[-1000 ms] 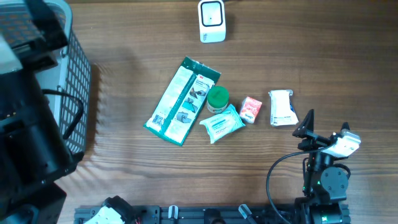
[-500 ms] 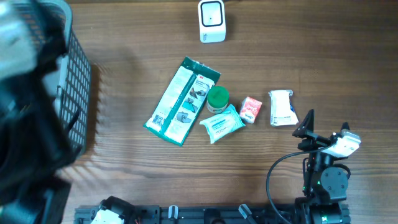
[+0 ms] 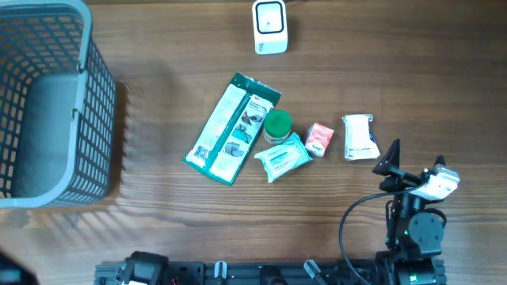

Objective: Scan the item barcode

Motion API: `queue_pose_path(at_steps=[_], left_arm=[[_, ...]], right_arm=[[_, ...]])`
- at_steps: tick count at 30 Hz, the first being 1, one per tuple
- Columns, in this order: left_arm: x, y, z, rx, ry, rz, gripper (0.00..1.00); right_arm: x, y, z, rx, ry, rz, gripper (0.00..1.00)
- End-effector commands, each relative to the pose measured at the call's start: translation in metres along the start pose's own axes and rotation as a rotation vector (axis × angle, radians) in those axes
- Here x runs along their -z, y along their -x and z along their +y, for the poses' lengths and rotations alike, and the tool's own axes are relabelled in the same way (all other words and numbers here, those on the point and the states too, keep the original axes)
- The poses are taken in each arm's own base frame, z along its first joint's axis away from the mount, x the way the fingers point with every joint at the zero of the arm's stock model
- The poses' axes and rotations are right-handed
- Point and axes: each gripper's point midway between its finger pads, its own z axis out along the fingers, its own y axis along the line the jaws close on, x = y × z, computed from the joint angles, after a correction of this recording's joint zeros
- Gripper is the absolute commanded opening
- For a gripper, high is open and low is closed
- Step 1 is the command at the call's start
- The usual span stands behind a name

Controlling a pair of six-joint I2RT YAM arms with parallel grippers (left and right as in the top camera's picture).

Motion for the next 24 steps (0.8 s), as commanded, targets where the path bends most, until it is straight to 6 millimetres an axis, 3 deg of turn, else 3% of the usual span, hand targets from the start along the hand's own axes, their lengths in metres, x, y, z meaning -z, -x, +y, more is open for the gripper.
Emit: queue_pose_path(at_steps=[1, 5, 11, 14, 17, 22, 24], left_arm=[[0.043, 0.012, -0.008, -0.017, -0.043, -0.109, 1.0], [0.07, 0.012, -0.004, -0.062, 0.023, -0.168, 1.0], [0.085, -0.001, -0.031, -0.114, -0.088, -0.176, 1.0], [0.111, -0.003, -0.038, -0.117, -0.146, -0.229, 1.0], [0.114, 0.003, -0.038, -0.114, -0.149, -0.244, 1.0], [0.107, -0.004, -0.042, -0.105, -0.174, -0.24, 1.0], [0.104, 0.011, -0.043, -0.103, -0.17, -0.34, 1.0]], right_arm=[[0.0, 0.003, 0.0, -0.002, 0.002, -0.011, 1.0], [0.0, 0.003, 0.0, -0.002, 0.002, -0.011, 1.0], [0.0, 0.003, 0.0, -0.002, 0.002, -0.011, 1.0], [0.0, 0.003, 0.0, -0.002, 0.002, -0.011, 1.0], [0.0, 0.003, 0.0, -0.002, 0.002, -0.011, 1.0], [0.0, 0.003, 0.0, -0.002, 0.002, -0.011, 1.0], [0.0, 0.003, 0.0, -0.002, 0.002, -0.011, 1.0]])
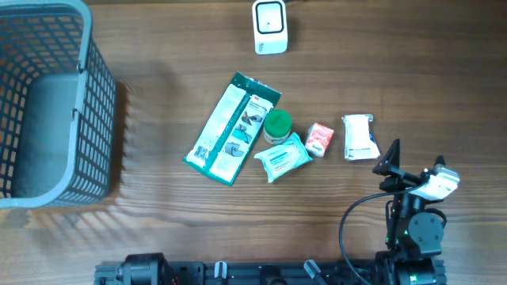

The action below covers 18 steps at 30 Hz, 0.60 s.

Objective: Scan the item barcode

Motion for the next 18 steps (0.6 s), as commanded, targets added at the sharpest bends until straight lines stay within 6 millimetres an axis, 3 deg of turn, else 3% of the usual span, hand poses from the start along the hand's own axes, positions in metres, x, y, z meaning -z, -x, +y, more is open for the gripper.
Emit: queue_pose_path(at_steps=[1, 3, 4, 9, 13, 15, 18], left_arm=[[-0.012, 0.013, 0.0, 0.008, -0.005, -0.134, 1.0], [-0.017, 0.02, 0.003, 0.004, 0.013, -0.202, 1.0], [-0.021, 0.006, 0.01, 0.011, 0.059, -0.152, 1.0], [-0.018, -0.103, -0.001, 0.056, 0.023, 0.261, 1.0], [-0.015, -0.163, -0.023, 0.082, -0.074, 0.392, 1.0], [-0.01, -0.204, -0.027, 0.157, -0.063, 0.477, 1.0], [-0.002, -0.24, -0.031, 0.201, -0.054, 0.539, 1.0]], right_arm=[[0.0, 0.003, 0.0, -0.002, 0.002, -0.01, 1.0], [0.0, 0.003, 0.0, -0.002, 0.002, -0.01, 1.0], [0.0, 0.003, 0.0, -0.002, 0.002, -0.01, 1.0], [0.0, 0.003, 0.0, -0.002, 0.002, -0.01, 1.0], [0.0, 0.003, 0.0, -0.002, 0.002, -0.01, 1.0], [0.0, 0.003, 0.0, -0.002, 0.002, -0.01, 1.0], [0.0, 0.002, 0.003, -0.004, 0.017, -0.008, 1.0]])
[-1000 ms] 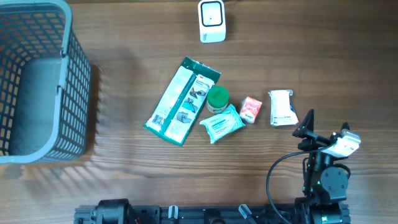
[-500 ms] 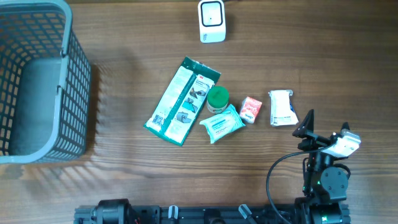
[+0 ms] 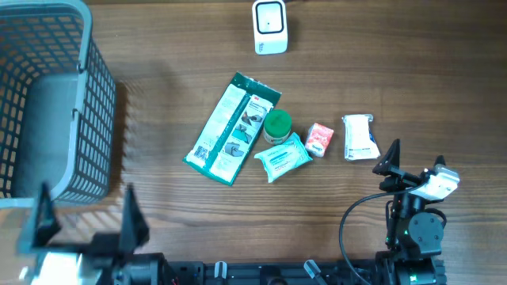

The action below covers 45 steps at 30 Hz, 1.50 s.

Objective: Scan the item barcode
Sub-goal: 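Reach right gripper to green-capped jar and grasp it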

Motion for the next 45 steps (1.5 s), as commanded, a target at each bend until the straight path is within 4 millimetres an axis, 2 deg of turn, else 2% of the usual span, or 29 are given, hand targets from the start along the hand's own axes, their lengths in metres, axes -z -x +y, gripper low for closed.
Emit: queue_pose_path(at_steps=[1, 2, 4, 6, 7, 8, 11, 12, 15, 18, 21, 23, 25, 28, 31, 33, 35, 37, 40, 43, 44, 45], left_arm=[[-0.013, -0.05, -0.004, 0.106, -0.022, 0.093, 1.0], [-0.015, -0.062, -0.004, 0.122, -0.021, 0.113, 1.0], [-0.019, -0.092, -0.004, 0.171, -0.014, 0.17, 1.0], [-0.022, -0.12, -0.002, 0.218, 0.007, 0.22, 1.0], [-0.023, -0.131, -0.002, 0.233, 0.015, 0.237, 1.0], [-0.024, -0.15, -0.002, 0.258, 0.021, 0.266, 1.0], [-0.021, -0.202, -0.002, 0.375, 0.061, 0.373, 1.0], [-0.019, -0.214, -0.002, 0.404, 0.071, 0.397, 1.0], [-0.009, -0.251, -0.003, 0.438, 0.096, 0.494, 1.0], [0.002, -0.272, -0.005, 0.441, 0.113, 0.586, 1.0], [0.015, -0.289, -0.006, 0.444, 0.129, 0.672, 1.0], [0.019, -0.293, -0.006, 0.444, 0.133, 0.694, 1.0], [0.019, -0.294, -0.009, 0.449, 0.122, 0.702, 1.0], [0.025, -0.298, -0.025, 0.442, 0.023, 0.745, 1.0], [0.037, -0.308, -0.036, 0.387, -0.058, 0.813, 1.0], [0.043, -0.315, -0.033, 0.382, -0.031, 0.85, 1.0], [0.052, -0.325, -0.02, 0.353, 0.05, 0.894, 1.0], [0.066, -0.336, -0.006, 0.314, 0.143, 0.957, 1.0], [0.074, -0.341, 0.003, 0.285, 0.198, 0.986, 1.0], [0.076, -0.342, 0.012, 0.257, 0.249, 0.986, 1.0], [0.076, -0.342, 0.012, 0.257, 0.25, 0.987, 1.0], [0.076, -0.342, 0.012, 0.257, 0.249, 0.987, 1.0]], right_arm=[[0.0, 0.002, 0.005, -0.003, 0.032, -0.004, 1.0], [0.001, -0.001, 0.013, -0.002, 0.078, 0.008, 1.0], [0.007, -0.003, 0.046, -0.041, 0.268, 0.036, 1.0], [0.025, -0.005, 0.088, -0.148, 0.527, 0.105, 1.0], [0.034, -0.006, 0.101, -0.213, 0.618, 0.144, 1.0], [0.04, -0.008, 0.109, -0.287, 0.666, 0.189, 1.0], [0.051, -0.024, 0.118, -0.68, 0.672, 0.433, 1.0], [0.056, -0.024, 0.124, -0.737, 0.703, 0.479, 1.0], [0.076, -0.032, 0.138, -0.712, 0.801, 0.591, 0.99], [0.074, -0.037, 0.13, -0.657, 0.706, 0.646, 1.0], [0.069, -0.024, 0.117, -0.561, 0.576, 0.682, 0.99], [0.064, -0.011, 0.111, -0.514, 0.475, 0.738, 1.0], [0.059, -0.001, 0.111, -0.479, 0.403, 0.826, 0.99], [0.057, 0.002, 0.118, -0.437, 0.312, 1.026, 1.0], [0.058, 0.001, 0.141, -0.42, 0.31, 1.255, 1.0], [0.069, 0.002, 0.173, -0.441, 0.492, 1.397, 1.0], [0.074, 0.004, 0.209, -0.563, 0.701, 1.534, 1.0], [0.057, -0.018, 0.215, -0.554, 0.7, 1.572, 1.0], [0.023, -0.046, 0.228, -0.614, 0.663, 1.585, 0.99], [0.011, -0.055, 0.246, -0.688, 0.765, 1.615, 1.0], [0.007, -0.064, 0.246, -0.691, 0.724, 1.626, 0.99], [0.002, -0.077, 0.24, -0.667, 0.61, 1.621, 0.99]])
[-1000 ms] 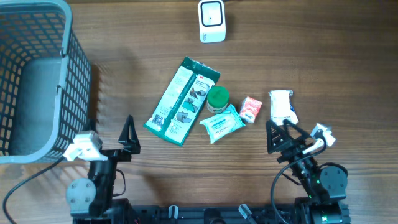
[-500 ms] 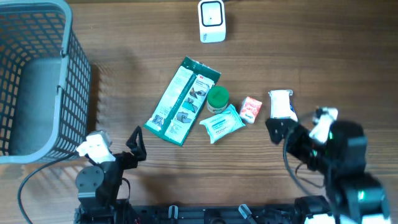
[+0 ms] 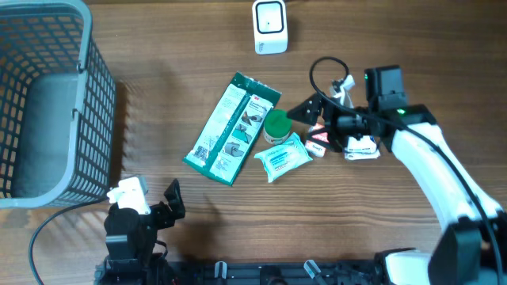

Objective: Scan the item barcode
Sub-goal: 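Reach right gripper to green-capped jar and grasp it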

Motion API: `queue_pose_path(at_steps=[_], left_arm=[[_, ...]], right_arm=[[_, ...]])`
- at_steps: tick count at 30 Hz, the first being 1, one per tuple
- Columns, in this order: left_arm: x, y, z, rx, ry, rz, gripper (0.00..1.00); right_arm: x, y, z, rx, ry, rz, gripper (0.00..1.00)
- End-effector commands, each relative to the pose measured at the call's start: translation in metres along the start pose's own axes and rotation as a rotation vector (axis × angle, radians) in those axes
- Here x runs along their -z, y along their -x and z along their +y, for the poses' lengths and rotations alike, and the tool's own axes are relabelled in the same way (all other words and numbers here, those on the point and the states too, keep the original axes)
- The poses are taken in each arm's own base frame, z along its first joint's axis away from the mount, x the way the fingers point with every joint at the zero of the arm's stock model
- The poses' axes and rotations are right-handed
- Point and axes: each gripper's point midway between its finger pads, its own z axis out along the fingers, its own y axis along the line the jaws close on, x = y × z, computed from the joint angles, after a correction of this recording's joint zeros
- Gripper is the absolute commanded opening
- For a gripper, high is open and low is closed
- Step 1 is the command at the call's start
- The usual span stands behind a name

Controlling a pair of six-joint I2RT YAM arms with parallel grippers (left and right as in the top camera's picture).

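Near the middle of the table lie a long green package (image 3: 230,131), a round green-lidded tub (image 3: 277,127), a pale blue wipes packet (image 3: 283,157), a small red box (image 3: 316,145) and a white packet (image 3: 363,149). The white scanner (image 3: 269,26) stands at the far edge. My right gripper (image 3: 311,127) reaches in from the right and hangs over the red box, its jaws apart, one finger (image 3: 301,111) beside the green tub. The arm covers part of the red box and the white packet. My left gripper (image 3: 173,199) sits low at the near left edge, away from all items.
A grey mesh basket (image 3: 87,103) fills the far left of the table. The right arm's cable loops above the wrist near the scanner. Bare wood lies between the basket and the green package, and along the near edge.
My right arm has left its folded pose at the near right and now stretches over the red box. The left arm, then raised with fingers spread, now sits low at the near left.
At the first two moments the right arm was folded at the near right and the left arm barely showed. Then the left arm appeared at the near left with fingers spread. Now it sits low, and the right gripper is over the red box. The items lie unchanged.
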Motion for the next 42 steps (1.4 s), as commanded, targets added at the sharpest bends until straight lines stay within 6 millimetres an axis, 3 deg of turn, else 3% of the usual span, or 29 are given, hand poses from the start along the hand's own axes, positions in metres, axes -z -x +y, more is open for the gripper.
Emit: queue_pose_path(at_steps=[1, 2, 4, 9, 13, 17, 23, 27, 36, 42], left_arm=[[0.0, 0.003, 0.01, -0.025, 0.059, -0.021, 1.0], [0.0, 0.007, 0.009, -0.032, 0.054, -0.036, 1.0], [0.0, 0.011, 0.001, -0.145, 0.015, -0.05, 1.0], [0.004, 0.031, -0.029, -0.425, -0.125, -0.152, 1.0], [0.004, 0.028, -0.028, -0.427, -0.122, -0.14, 1.0], [0.003, 0.024, -0.027, -0.425, -0.121, -0.12, 1.0], [0.003, 0.024, -0.027, -0.425, -0.121, -0.12, 1.0], [0.003, 0.024, -0.027, -0.425, -0.121, -0.12, 1.0], [0.003, 0.024, -0.027, -0.425, -0.121, -0.12, 1.0], [0.003, 0.024, -0.027, -0.425, -0.121, -0.12, 1.0]], right_arm=[[-0.009, 0.005, -0.014, -0.11, -0.109, -0.036, 0.99], [-0.008, 0.007, -0.023, -0.119, -0.208, -0.085, 1.0], [-0.007, 0.009, -0.023, -0.081, -0.319, -0.129, 1.0], [-0.001, 0.014, -0.001, 0.132, -0.566, -0.259, 1.0], [0.017, 0.012, -0.005, 0.025, -0.7, -0.366, 0.99], [0.018, 0.017, 0.0, -0.068, -0.74, -0.367, 0.99], [-0.008, 0.033, -0.003, -0.223, -0.875, -0.262, 1.0], [-0.05, 0.033, 0.003, -0.375, -0.772, -0.152, 1.0], [-0.068, 0.023, -0.003, -0.745, -0.759, -0.252, 1.0], [-0.076, 0.023, -0.025, -0.773, -0.807, -0.283, 1.0]])
